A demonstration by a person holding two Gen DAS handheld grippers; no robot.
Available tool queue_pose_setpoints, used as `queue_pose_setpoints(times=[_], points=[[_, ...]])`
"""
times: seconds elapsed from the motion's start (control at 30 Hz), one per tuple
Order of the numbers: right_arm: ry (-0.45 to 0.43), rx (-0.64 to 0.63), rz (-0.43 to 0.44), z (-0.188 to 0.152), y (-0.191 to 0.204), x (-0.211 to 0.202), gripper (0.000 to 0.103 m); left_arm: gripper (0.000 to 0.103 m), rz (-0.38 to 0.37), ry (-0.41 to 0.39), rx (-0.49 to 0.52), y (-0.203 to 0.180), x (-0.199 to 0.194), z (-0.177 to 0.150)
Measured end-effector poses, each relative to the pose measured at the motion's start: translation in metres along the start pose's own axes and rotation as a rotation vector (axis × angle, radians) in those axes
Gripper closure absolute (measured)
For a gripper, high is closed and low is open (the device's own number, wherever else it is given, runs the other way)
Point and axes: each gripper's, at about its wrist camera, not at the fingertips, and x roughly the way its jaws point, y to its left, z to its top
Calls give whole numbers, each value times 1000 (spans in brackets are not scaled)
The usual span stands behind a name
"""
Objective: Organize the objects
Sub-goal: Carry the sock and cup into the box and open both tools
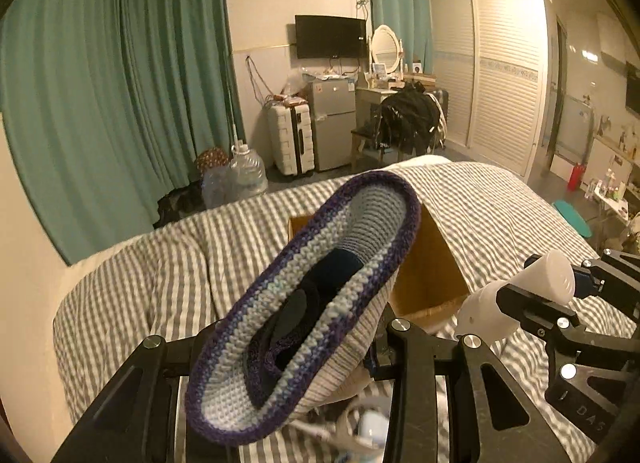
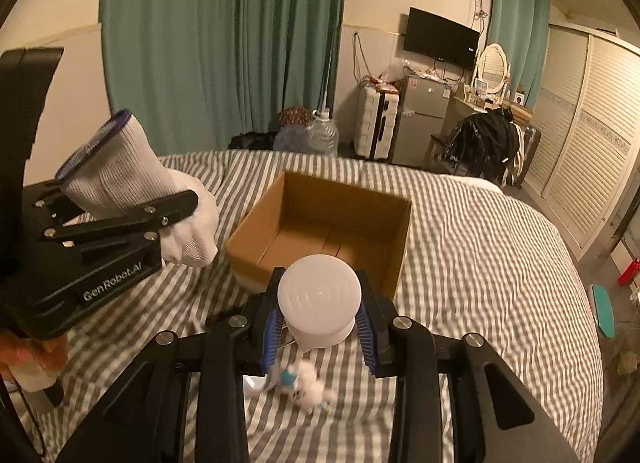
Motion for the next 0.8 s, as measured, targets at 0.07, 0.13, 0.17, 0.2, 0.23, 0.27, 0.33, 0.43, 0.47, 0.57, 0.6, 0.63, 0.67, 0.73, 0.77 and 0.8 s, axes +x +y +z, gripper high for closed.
queue_pose_setpoints(times=[0.07,0.13,0.17,0.2,0.23,0.27,0.33,0.43,0.47,0.57,0.6,0.63,0.67,0.73,0.77,0.8], points=[[-9,9,5,11,-7,9,71,65,8,-6,9,-4,12,10],[-14,16,7,19,-13,18,71,65,-2,0,12,-8,29,21],[-15,17,7,25,-16,24,71,65,-8,2,14,-9,35,25],[-15,19,8,29,-20,31,71,65,-13,4,16,-11,44,29],[-14,20,8,33,-23,38,71,65,-13,6,20,-13,52,32],[-12,23,8,37,-26,45,71,65,-12,9,26,-15,61,35],[-9,34,9,45,-33,62,71,65,-10,20,34,-19,81,40],[6,57,12,53,-45,92,71,65,-12,49,46,-26,114,41],[14,64,15,54,-49,103,71,65,-14,61,50,-29,125,40],[42,91,19,57,-62,135,71,65,-32,91,69,-35,156,35],[51,97,19,57,-66,146,71,65,-35,102,74,-37,166,33],[59,104,20,55,-69,155,71,65,-37,112,77,-39,174,30],[68,110,22,54,-72,164,71,65,-40,119,79,-40,179,27],[83,121,26,50,-76,179,71,65,-51,135,89,-43,191,20],[88,127,23,48,-78,185,71,65,-52,139,90,-45,196,17],[91,136,17,46,-81,192,71,65,-54,144,90,-45,200,14]])
